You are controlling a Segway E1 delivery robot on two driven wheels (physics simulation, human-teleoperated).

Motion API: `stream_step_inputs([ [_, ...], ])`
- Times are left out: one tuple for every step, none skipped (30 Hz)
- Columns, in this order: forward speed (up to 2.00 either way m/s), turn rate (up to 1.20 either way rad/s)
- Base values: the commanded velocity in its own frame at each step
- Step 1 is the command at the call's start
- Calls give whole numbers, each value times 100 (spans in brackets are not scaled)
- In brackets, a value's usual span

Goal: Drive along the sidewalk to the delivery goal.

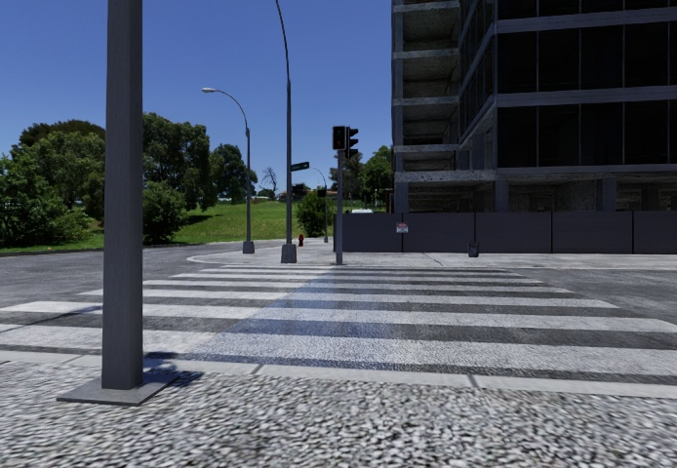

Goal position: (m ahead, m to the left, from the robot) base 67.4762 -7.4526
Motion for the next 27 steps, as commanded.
stream_step_inputs([
  [0,0],
  [0,0],
  [0,0],
  [0,0],
  [0,0],
  [0,0],
  [0,0],
  [0,0],
  [0,0],
  [0,0],
  [0,0],
  [0,0],
  [0,0],
  [0,0],
  [0,0],
  [0,0],
  [0,0],
  [0,0],
  [0,0],
  [0,0],
  [0,0],
  [0,0],
  [0,0],
  [0,0],
  [0,0],
  [0,0],
  [0,0],
])
